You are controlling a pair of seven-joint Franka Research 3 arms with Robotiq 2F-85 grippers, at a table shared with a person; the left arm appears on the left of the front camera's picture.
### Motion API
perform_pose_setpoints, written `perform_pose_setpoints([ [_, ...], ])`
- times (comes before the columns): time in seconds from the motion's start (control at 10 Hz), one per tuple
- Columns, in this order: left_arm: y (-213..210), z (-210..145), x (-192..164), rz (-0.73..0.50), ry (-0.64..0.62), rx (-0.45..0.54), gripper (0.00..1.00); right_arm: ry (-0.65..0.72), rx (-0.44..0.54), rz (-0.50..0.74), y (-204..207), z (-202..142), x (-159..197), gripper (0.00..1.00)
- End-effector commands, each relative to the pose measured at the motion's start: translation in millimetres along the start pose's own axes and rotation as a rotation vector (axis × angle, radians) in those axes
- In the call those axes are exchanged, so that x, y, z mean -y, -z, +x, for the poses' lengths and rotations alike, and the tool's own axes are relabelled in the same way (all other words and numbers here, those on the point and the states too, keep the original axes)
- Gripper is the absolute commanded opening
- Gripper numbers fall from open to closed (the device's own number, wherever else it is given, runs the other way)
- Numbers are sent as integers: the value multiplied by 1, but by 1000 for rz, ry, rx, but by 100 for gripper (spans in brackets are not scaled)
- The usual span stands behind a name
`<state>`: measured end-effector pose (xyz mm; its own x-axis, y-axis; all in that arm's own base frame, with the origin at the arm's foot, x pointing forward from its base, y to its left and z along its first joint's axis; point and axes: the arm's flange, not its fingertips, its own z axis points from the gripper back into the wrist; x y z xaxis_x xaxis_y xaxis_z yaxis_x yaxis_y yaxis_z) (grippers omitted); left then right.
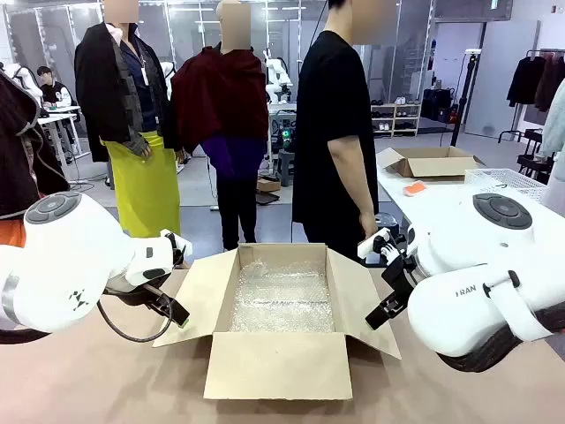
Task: Pack the glasses set securely to prepare it for shipping.
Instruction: Place the Glasses case inside the Package Box.
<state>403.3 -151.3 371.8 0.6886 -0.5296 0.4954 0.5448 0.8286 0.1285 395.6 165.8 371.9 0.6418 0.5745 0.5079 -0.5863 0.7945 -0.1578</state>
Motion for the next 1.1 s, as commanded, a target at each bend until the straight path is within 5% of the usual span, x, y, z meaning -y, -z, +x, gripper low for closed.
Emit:
perform_pose_setpoints([
  [0.0,0,0,0,0,0,0,100,0,0,0,0,0,0,100],
  [1.0,0,0,0,0,1,0,100,-1,0,-1,0,0,1,100],
])
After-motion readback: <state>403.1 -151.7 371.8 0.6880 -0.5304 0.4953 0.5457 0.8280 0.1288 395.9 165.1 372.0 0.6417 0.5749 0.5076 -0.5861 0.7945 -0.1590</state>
